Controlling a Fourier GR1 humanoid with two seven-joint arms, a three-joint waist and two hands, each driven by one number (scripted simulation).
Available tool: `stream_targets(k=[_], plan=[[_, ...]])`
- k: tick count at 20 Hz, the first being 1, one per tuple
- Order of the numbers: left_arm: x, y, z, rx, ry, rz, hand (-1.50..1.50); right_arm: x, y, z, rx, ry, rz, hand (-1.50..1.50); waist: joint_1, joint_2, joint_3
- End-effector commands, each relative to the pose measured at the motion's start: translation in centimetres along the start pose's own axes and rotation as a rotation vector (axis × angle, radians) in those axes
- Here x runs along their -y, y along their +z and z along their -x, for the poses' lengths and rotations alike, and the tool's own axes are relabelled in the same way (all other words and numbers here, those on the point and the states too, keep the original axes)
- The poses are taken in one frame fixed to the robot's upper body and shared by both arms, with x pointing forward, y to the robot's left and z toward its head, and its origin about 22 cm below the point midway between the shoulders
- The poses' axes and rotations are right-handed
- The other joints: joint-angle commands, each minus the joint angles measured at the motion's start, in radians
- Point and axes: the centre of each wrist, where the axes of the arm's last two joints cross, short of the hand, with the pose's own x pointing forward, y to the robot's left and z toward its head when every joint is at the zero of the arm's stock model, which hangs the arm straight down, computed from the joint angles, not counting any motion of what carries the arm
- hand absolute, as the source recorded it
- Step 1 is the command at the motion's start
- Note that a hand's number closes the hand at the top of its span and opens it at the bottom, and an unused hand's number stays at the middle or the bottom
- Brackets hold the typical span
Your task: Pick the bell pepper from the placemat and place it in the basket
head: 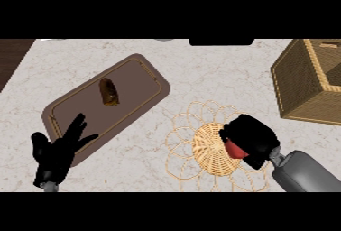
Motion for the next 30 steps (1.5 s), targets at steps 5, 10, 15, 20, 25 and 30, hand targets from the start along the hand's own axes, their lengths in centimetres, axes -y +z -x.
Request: stream_targets(k=[5, 10, 15, 20, 25, 30], plan=[[-2.4, 1.4, 2.8, -0.193, -0.044, -0.027, 0.00, -1.5, -1.6, -2.0, -0.176, -0.105, 0.026, 1.50, -0.006, 0.011, -0.012], [-1.2, 2.0, 4.4, -0.183, -0.021, -0.060, 0.00, -2.6, -1.9, -4.5, -0.551, -0.346, 0.051, 1.50, -0.042, 0.005, -0.014], [-1.0, 2.1, 4.5, -0.201, -0.019, -0.053, 0.00, 2.2, -1.6, -6.6, -0.624, -0.571, 0.326, 1.50, -0.033, 0.007, -0.012], [-1.4, 2.0, 4.0, -0.183, -0.024, -0.061, 0.00, 8.6, 1.4, -7.4, -0.524, -0.944, 0.805, 1.50, -0.045, 0.002, -0.010], [-1.4, 1.9, 4.4, -0.197, -0.033, -0.053, 0.00, 12.8, 6.2, -6.8, -0.588, -0.952, 1.006, 1.50, -0.036, 0.005, -0.013], [-1.5, 1.6, 3.1, -0.202, -0.035, -0.045, 0.00, 16.4, 11.1, -5.3, -0.716, -0.897, 1.054, 1.50, -0.030, 0.004, -0.014]])
